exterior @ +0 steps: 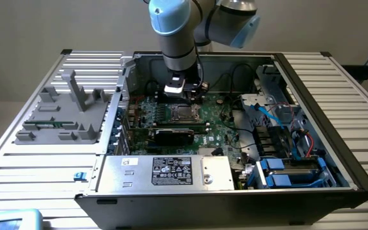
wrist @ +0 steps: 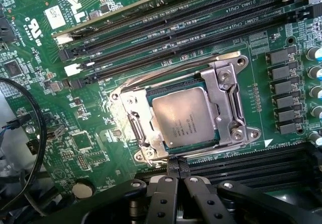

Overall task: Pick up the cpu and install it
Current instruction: 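Install the first cpu locking lever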

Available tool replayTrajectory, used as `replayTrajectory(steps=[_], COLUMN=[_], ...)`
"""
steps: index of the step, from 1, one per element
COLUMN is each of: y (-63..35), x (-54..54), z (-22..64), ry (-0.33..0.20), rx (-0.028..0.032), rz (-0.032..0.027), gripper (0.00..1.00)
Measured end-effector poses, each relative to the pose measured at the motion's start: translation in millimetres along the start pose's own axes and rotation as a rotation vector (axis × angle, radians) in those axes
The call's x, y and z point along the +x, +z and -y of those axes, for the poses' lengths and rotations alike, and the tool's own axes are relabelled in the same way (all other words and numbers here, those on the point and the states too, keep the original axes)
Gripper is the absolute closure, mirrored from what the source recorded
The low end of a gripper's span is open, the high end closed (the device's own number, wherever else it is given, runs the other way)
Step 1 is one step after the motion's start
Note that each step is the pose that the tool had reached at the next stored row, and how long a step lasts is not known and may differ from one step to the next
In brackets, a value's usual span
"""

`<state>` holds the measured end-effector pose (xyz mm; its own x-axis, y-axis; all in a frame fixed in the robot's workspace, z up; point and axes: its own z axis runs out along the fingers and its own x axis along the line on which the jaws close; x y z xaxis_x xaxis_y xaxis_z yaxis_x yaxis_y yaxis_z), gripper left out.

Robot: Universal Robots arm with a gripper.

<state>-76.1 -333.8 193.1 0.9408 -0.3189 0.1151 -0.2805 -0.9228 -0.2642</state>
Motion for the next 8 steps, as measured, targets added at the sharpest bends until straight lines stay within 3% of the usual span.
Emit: replayTrajectory(steps=[8], y=[-1.4], x=[1.3], z=[-0.6], ry=[0.0], rx=[0.0], rz=[0.0001], gripper=[0.89])
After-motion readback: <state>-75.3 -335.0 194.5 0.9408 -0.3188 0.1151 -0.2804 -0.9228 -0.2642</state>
